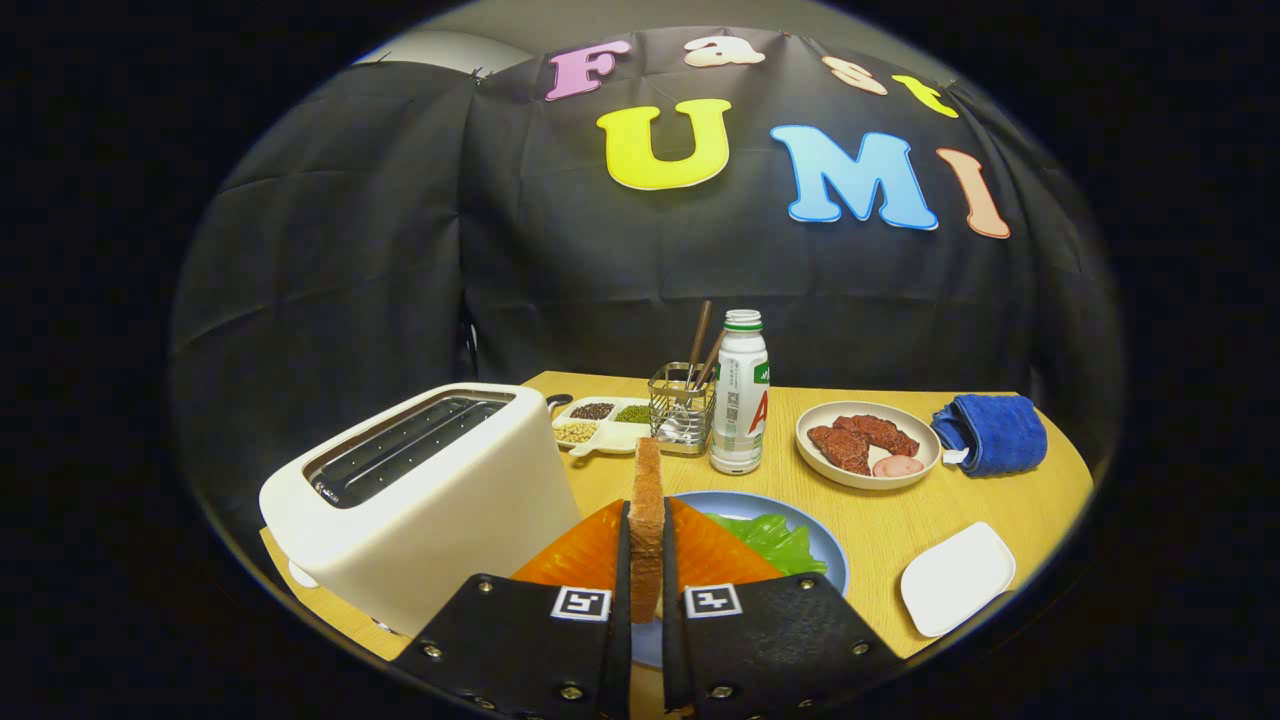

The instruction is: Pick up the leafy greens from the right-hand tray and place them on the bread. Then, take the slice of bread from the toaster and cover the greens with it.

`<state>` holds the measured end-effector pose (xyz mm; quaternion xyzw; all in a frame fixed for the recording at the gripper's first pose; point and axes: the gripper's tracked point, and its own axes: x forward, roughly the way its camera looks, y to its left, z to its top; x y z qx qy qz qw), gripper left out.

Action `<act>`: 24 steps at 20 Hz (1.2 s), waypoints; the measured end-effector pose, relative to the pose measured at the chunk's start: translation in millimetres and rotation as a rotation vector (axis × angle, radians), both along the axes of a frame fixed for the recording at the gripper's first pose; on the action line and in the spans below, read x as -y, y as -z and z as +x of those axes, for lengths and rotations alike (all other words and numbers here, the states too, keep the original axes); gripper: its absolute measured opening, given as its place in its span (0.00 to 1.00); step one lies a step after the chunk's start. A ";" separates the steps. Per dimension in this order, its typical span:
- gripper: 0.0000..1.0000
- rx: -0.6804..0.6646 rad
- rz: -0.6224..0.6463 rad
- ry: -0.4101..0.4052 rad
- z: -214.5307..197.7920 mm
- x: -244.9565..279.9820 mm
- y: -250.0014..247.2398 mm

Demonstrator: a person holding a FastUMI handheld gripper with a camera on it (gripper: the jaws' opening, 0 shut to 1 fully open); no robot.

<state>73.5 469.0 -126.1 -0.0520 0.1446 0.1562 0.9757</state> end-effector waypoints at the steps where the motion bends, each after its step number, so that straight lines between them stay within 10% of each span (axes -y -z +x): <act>1: 0.13 -0.001 -0.004 -0.008 -0.8 0.8 1.0; 24: 0.43 0.099 -0.038 0.171 8.9 87.0 -13.4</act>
